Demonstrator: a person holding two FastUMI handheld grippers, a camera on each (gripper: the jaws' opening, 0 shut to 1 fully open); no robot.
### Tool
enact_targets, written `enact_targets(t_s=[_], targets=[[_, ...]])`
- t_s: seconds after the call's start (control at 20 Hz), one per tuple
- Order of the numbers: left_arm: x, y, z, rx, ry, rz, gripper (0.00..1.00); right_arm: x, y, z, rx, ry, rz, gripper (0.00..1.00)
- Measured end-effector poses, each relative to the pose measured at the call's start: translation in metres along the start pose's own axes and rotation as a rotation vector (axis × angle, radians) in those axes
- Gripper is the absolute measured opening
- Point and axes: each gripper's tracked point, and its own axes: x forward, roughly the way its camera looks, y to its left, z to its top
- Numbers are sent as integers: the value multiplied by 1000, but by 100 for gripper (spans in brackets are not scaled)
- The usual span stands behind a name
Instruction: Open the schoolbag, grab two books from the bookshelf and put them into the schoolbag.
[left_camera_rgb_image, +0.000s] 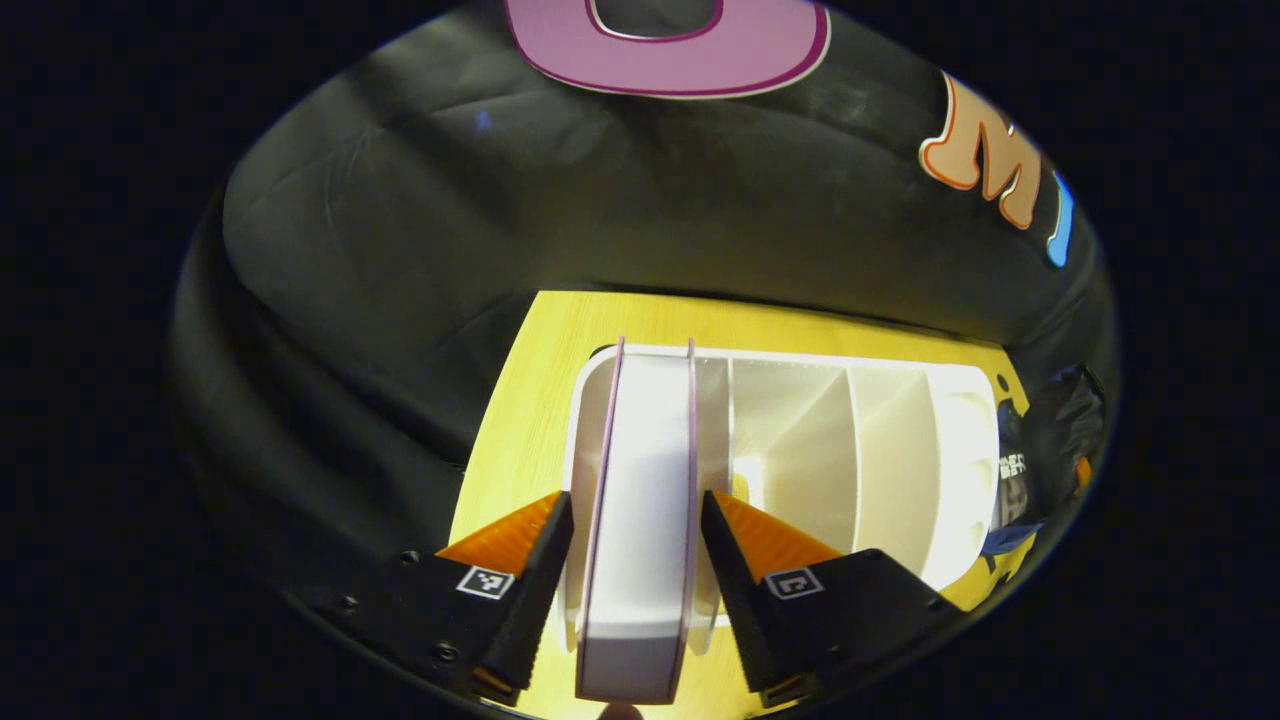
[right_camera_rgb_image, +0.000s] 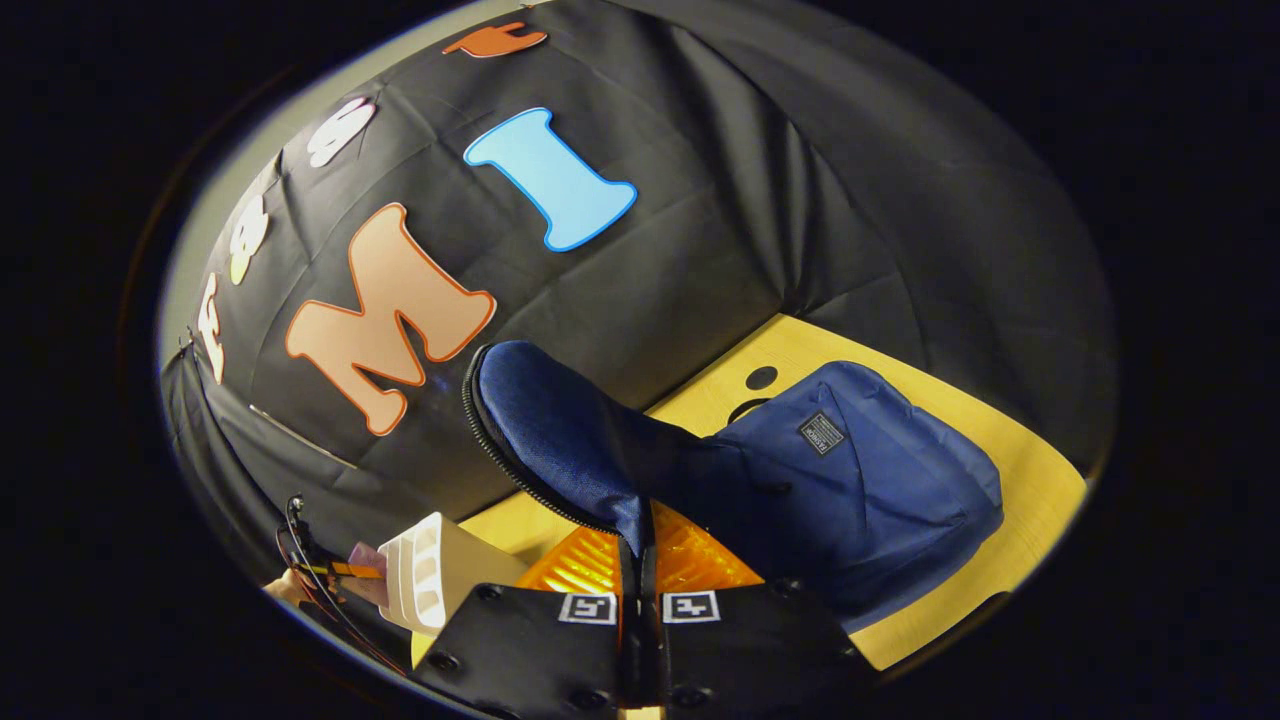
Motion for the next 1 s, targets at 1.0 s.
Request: enact_targets(t_s=[1.0], targets=[[-73, 9, 42, -59, -53, -5, 37, 1, 0, 1, 12, -3, -8, 3]])
